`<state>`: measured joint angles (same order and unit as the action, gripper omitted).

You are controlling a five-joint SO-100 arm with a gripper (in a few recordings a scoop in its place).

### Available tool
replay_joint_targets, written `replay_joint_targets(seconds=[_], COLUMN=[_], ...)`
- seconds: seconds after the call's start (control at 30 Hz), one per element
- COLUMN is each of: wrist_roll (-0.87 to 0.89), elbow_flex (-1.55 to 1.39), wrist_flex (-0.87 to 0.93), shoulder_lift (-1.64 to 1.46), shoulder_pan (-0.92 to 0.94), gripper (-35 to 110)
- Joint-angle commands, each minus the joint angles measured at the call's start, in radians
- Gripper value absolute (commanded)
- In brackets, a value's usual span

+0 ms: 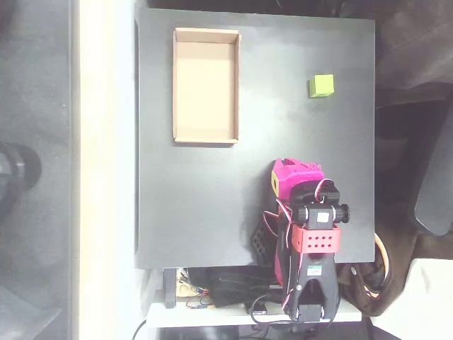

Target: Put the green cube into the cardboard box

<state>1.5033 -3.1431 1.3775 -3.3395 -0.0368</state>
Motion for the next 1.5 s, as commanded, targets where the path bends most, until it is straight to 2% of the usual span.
replay_joint_targets(seconds=[0.0, 1.27, 1.47], wrist_roll=[0.002, -0.002, -0.005], elbow_flex=[-0.011, 0.008, 0.133], wrist_flex=[0.026, 0.026, 0.026], shoulder_lift=[0.000, 0.009, 0.038], shoulder_pan=[-0.006, -0.015, -0.017], gripper=[4, 4, 4])
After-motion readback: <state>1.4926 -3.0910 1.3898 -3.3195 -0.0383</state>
